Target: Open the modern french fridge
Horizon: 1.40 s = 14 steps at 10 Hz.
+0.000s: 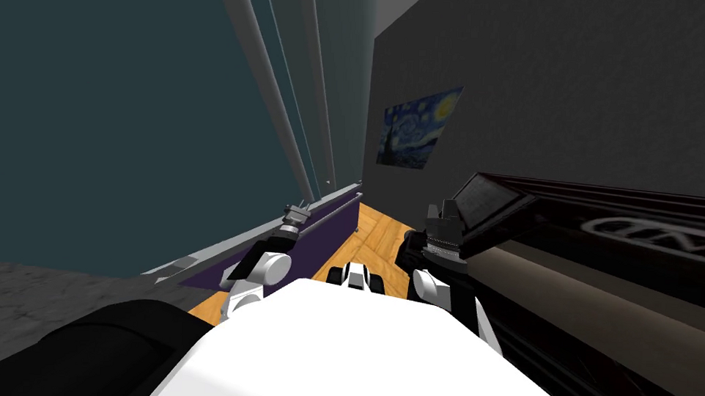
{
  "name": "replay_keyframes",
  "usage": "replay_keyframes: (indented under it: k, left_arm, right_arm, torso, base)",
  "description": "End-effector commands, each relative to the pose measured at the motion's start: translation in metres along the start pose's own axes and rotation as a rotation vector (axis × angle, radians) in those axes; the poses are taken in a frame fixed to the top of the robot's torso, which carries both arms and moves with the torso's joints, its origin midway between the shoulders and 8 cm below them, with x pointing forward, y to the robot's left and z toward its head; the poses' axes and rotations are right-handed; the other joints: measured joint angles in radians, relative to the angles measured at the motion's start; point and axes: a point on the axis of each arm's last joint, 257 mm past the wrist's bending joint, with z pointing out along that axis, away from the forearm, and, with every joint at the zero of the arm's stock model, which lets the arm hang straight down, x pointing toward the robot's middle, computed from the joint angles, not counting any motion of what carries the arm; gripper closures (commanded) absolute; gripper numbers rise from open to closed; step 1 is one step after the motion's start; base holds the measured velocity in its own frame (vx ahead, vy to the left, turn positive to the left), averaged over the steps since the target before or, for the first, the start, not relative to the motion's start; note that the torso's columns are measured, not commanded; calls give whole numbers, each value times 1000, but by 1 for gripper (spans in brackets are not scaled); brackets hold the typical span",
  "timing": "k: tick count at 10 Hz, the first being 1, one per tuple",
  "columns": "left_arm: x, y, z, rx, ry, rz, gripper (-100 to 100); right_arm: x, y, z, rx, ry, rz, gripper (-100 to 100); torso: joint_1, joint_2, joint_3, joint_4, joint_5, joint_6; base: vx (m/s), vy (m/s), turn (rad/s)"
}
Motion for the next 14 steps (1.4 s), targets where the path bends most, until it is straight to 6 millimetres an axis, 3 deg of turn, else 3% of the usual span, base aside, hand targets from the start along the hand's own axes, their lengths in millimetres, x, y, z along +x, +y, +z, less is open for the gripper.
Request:
replay_keyframes:
  k: [1,4,5,6,8,11,12,14]
  left_arm:
    - [2,17,16,-29,40,-31,100]
    - [-7,31,37,-38,40,-50,100]
    - [-18,39,37,-53,17,-52,100]
    - [-2,42,48,-59,76,-64,100]
    - [3,44,64,-54,94,-73,100]
    - [-24,64,69,-87,42,-78,100]
    - [-8,66,83,-91,97,-87,100]
    - [-9,72,101,-95,101,-92,100]
  right_arm:
    - [0,0,0,0,0,0,0]
    - [0,0,0,0,0,0,0]
    - [0,0,0,0,0,0,0]
    - [0,0,0,0,0,0,0]
    - [0,0,0,0,0,0,0]
    - [0,0,0,0,0,0,0]
    - [0,0,0,0,0,0,0]
    - [0,0,0,0,0,0,0]
  torso:
    - [2,-6,-4,-2,1,0]
    - [-1,-4,-2,-3,1,3]
    - [2,-11,-7,-4,1,2]
    - [3,-13,-9,-6,2,3]
    - [-5,1,1,-3,0,7]
    - [-1,-8,-6,-3,-1,2]
    - [3,-3,-3,-1,1,-1]
    - [6,16,10,5,2,-2]
  base:
    - [-167,24,-79]
    - [-129,16,-42]
    - [11,-2,15]
    - [-174,16,-110]
    - [-179,22,-63]
    - [2,-4,-14]
    - [-142,43,-148]
    - [-192,-3,-45]
